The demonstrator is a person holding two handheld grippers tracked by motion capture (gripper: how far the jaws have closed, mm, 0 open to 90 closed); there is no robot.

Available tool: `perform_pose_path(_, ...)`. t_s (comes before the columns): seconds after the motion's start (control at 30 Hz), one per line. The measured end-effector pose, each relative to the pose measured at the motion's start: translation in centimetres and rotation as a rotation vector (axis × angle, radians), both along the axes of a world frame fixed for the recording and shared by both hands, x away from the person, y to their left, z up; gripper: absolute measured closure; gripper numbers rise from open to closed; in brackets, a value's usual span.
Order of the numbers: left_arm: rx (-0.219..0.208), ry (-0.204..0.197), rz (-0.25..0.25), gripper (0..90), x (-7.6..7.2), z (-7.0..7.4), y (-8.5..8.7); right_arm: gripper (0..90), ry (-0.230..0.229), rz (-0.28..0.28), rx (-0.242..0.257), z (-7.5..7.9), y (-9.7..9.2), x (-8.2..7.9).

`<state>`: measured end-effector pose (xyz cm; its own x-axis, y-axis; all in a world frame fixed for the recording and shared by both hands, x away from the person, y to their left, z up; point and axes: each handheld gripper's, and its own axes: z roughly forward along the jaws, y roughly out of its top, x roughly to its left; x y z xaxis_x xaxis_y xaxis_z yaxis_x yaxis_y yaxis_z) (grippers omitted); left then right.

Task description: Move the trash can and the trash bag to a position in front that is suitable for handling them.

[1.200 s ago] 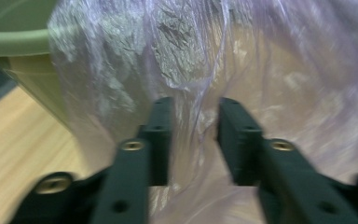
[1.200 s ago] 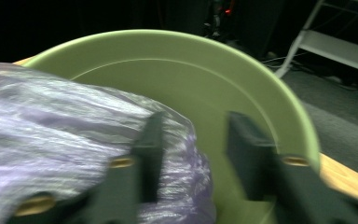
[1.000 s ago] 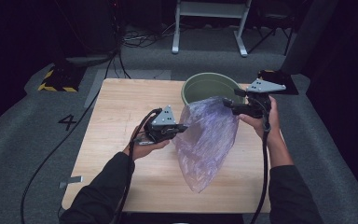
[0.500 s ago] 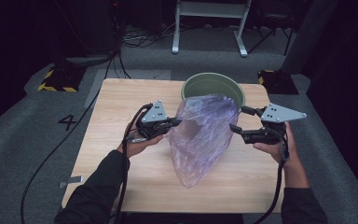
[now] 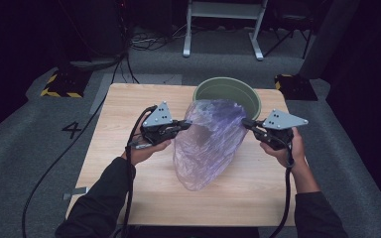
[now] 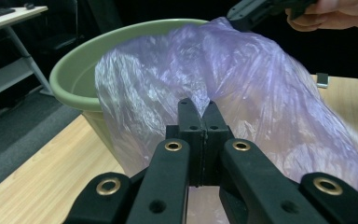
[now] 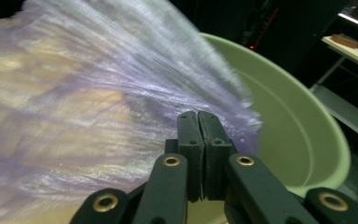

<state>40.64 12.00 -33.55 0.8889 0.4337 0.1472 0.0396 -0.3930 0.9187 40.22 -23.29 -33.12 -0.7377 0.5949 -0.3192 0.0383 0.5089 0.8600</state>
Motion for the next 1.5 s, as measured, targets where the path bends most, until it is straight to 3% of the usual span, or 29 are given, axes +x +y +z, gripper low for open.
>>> perform_pose_path(0.17, 0.003, 0.009, 0.017, 89.8, 0.8, 0.3, -0.3, 89.9, 0.031, -0.085, 0.048, 0.7, 0.5, 2.2)
perform_pose_path(0.3, 0.004, 0.019, 0.029, 89.8, 1.4, 0.4, -0.7, 87.5, 0.066, -0.173, 0.032, 1.0, 0.8, 4.6)
perform_pose_path(0.37, 0.013, 0.017, 0.035, 89.8, 1.6, 0.4, -0.9, 75.4, 0.077, -0.225, 0.016, 0.8, 1.0, 5.6)
perform_pose_path(0.43, 0.021, 0.018, 0.042, 89.8, 1.8, 0.3, -1.1, 57.3, 0.121, -0.244, 0.039, 0.7, 1.0, 6.4)
perform_pose_path(0.5, 0.024, 0.022, 0.041, 89.8, 1.9, 0.2, -1.1, 47.3, 0.136, -0.219, 0.057, 0.8, 1.1, 6.1)
perform_pose_path(0.67, 0.037, 0.019, 0.045, 89.8, 1.9, 0.2, -1.4, 32.5, 0.108, -0.171, 0.076, 1.6, 0.3, 4.2)
perform_pose_path(0.73, 0.039, 0.019, 0.040, 89.8, 1.9, 0.3, -1.4, 26.4, 0.074, -0.165, 0.084, 2.1, -0.3, 3.1)
perform_pose_path(0.77, 0.040, 0.017, 0.040, 89.8, 1.9, 0.3, -1.4, 23.4, 0.071, -0.155, 0.105, 2.4, -0.7, 2.5)
perform_pose_path(0.87, 0.040, 0.019, 0.043, 89.8, 1.8, 0.3, -1.5, 23.6, 0.048, -0.138, 0.122, 3.2, -1.7, 1.1)
perform_pose_path(0.97, 0.042, 0.017, 0.041, 89.8, 1.8, 0.3, -1.6, 23.7, 0.044, -0.062, 0.141, 3.6, -2.1, -0.7)
perform_pose_path(1.03, 0.049, 0.013, 0.044, 89.8, 1.8, 0.3, -1.8, 23.9, 0.025, -0.020, 0.119, 3.6, -1.7, -2.0)
perform_pose_path(1.13, 0.070, 0.000, 0.048, 89.8, 1.6, 0.2, -2.1, 25.0, 0.017, -0.019, 0.113, 3.0, -1.0, -3.4)
perform_pose_path(1.2, 0.078, -0.005, 0.039, 89.8, 1.4, 0.2, -2.3, 24.0, 0.032, 0.025, 0.109, 2.4, -0.6, -4.1)
perform_pose_path(1.37, 0.085, -0.017, 0.036, 89.8, 1.2, 0.3, -2.6, 23.1, 0.049, 0.070, 0.080, 1.1, 0.4, -4.7)
perform_pose_path(1.4, 0.084, -0.016, 0.035, 89.8, 1.2, 0.3, -2.6, 26.8, 0.045, 0.067, 0.064, 0.8, 0.6, -4.6)
perform_pose_path(1.5, 0.097, -0.025, 0.031, 89.8, 1.3, 0.5, -2.8, 49.7, 0.014, 0.059, 0.029, -0.2, 1.0, -4.1)
